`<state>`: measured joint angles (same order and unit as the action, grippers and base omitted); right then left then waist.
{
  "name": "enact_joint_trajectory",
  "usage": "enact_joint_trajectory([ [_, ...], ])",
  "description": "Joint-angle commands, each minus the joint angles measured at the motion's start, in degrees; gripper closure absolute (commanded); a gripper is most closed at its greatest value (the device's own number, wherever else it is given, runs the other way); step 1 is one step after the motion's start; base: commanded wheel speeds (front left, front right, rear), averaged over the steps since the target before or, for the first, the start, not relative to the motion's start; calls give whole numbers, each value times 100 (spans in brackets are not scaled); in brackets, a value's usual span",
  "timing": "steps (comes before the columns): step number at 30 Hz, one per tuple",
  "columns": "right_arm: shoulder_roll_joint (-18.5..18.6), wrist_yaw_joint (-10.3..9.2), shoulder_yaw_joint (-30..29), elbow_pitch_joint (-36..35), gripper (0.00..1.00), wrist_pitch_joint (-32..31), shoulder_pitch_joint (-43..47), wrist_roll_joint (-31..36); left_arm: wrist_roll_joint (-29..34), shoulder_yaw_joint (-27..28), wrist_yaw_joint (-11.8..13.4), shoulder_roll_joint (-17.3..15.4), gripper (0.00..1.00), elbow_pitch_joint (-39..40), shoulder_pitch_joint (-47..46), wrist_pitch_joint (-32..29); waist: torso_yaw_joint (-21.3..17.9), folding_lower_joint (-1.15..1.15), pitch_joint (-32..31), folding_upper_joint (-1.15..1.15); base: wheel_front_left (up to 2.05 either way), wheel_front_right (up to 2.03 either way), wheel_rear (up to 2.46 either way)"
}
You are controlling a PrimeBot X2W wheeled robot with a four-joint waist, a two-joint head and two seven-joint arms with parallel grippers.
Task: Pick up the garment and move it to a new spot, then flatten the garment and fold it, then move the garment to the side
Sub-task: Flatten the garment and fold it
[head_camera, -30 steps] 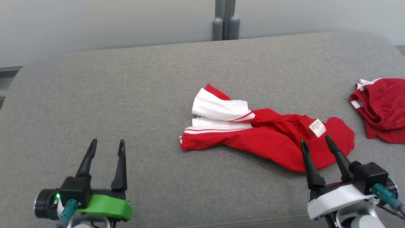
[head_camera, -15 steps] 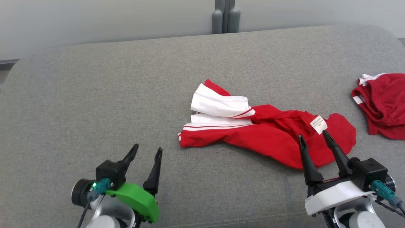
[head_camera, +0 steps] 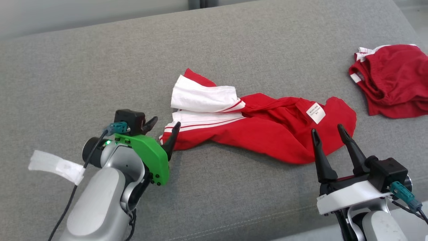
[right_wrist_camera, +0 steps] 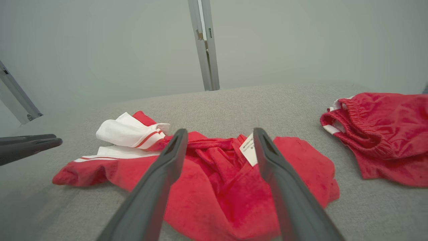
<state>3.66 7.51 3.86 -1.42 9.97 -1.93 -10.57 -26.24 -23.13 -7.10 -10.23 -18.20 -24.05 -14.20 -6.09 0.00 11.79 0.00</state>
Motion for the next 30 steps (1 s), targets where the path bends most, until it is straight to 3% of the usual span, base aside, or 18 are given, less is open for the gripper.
enact_joint_trajectory([
  [1, -19, -4, -11, 38, 0, 67, -106, -42, -73, -23, -29, -84, 0, -140, -222, -42, -363, 0, 369, 0, 0, 0, 0],
  [7, -43, -4, 11, 198, 0, 239, -258, -94, -296, -283, -42, -207, 0, -842, -828, -177, -582, 0, 622, 0, 0, 0, 0],
  [16, -59, -4, -22, 334, 0, 361, -412, -90, -581, -643, -42, -307, 0, -1478, -1278, 125, -605, 0, 763, 0, 0, 0, 0],
  [17, -61, -4, -27, 346, 0, 372, -419, -86, -599, -679, -42, -306, 5, -1520, -1297, 169, -595, 0, 768, 0, 0, 0, 0],
  [19, -65, -4, -29, 363, 0, 386, -432, -78, -627, -738, -42, -316, 39, -1599, -1332, 249, -575, 0, 774, 0, 0, 0, 0],
  [20, -65, -4, -29, 371, 0, 393, -438, -72, -631, -771, -42, -319, 61, -1631, -1353, 293, -566, 0, 779, 0, 0, 0, 0],
  [21, -66, -4, -35, 383, 0, 405, -440, -61, -624, -819, -42, -320, 100, -1659, -1394, 397, -546, 0, 780, 0, 0, 0, 0],
  [30, -70, -4, -88, 426, 0, 405, -413, -115, -471, -936, 58, -397, 100, -1496, -1425, 674, -444, 0, 778, 0, 0, 0, 0],
])
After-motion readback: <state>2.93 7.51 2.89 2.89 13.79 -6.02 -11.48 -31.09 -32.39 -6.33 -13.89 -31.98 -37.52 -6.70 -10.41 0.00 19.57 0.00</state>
